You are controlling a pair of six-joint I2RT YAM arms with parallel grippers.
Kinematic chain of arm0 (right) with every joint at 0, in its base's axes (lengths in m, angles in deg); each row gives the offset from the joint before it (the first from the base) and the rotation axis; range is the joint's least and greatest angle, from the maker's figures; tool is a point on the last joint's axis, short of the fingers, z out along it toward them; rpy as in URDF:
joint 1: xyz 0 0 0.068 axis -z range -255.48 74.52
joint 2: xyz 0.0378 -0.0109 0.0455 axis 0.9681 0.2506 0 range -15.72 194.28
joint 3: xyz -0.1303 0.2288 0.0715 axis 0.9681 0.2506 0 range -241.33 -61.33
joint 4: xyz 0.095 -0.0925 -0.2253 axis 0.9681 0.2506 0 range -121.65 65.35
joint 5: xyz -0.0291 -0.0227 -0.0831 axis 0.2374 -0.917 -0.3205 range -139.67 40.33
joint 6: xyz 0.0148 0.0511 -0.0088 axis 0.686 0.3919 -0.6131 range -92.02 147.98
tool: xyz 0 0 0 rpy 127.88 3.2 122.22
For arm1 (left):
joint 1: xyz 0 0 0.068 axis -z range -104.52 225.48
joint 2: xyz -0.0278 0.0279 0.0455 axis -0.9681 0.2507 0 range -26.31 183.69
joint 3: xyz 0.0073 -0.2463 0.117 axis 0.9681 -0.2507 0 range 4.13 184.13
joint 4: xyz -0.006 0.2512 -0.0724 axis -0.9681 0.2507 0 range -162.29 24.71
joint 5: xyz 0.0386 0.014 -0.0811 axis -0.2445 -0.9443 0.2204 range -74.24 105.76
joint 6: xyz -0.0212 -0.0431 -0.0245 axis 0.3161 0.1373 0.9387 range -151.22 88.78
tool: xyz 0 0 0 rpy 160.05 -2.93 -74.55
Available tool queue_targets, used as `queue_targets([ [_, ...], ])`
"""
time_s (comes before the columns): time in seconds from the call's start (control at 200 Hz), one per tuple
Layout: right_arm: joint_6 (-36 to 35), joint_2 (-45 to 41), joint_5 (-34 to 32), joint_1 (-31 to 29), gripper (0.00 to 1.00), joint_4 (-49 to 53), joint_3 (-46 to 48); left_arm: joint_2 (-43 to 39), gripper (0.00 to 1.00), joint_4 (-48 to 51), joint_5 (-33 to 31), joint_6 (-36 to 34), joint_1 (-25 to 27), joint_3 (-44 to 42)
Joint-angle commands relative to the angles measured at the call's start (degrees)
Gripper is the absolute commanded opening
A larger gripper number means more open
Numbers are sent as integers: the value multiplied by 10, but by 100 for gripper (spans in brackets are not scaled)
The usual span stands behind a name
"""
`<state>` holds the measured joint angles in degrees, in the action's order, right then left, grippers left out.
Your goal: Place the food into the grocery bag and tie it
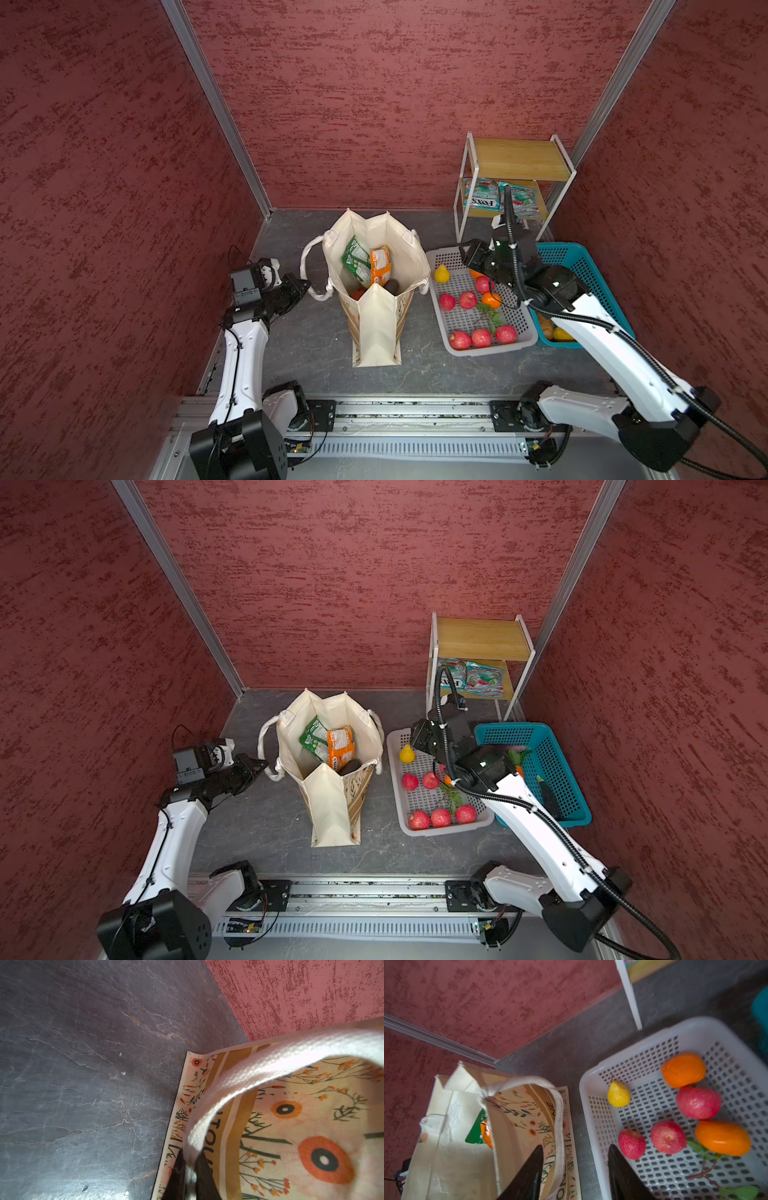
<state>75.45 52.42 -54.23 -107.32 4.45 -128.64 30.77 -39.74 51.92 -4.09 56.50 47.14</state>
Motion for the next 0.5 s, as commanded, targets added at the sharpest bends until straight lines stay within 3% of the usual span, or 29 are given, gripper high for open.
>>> queue_targets([
  [0.0,63,10,112,10,51,-111,40,1,0,1,6,-12,-4,-1],
  [0.496,136,80,248,10,56,-335,155,3,0,1,6,-12,-6,-6],
])
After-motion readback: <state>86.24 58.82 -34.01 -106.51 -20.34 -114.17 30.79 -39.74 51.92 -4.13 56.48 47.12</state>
